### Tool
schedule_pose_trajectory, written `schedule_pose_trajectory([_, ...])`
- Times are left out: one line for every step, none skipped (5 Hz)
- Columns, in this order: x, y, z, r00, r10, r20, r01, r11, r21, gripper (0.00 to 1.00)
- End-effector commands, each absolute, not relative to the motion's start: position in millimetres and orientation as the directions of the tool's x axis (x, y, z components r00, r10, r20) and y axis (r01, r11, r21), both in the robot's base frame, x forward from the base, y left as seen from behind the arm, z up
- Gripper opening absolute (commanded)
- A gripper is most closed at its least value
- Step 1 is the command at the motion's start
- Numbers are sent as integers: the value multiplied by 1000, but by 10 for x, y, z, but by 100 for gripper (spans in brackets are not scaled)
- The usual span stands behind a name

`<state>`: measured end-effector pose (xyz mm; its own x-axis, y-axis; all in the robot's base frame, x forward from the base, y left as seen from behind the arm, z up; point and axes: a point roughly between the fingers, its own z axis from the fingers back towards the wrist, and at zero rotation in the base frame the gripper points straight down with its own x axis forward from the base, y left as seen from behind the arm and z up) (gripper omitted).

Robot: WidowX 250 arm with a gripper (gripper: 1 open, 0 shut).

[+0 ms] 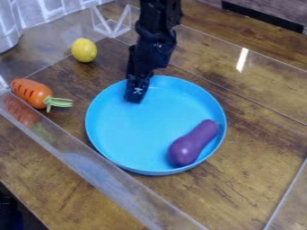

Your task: Remove the purple eggplant from inside the blue tray and put it on the table

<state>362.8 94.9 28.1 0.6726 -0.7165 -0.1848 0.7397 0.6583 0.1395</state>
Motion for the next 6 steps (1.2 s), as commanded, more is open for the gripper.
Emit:
schedule_pose_trajectory([3647,1052,485,700,-698,-150,713,674,191,100])
schedule_pose_trajectory([3641,1066,472,702,-696,-149,711,676,192,100])
schedule_pose_trajectory([3635,1089,469,704,-694,-147,709,678,194,100])
schedule_pose_trajectory([3629,1111,466,706,-693,-146,707,680,195,100])
schedule_pose_trajectory([3624,1132,462,708,-691,-144,705,681,197,100])
schedule_pose_trajectory([3618,1152,472,711,-689,-142,702,684,199,100])
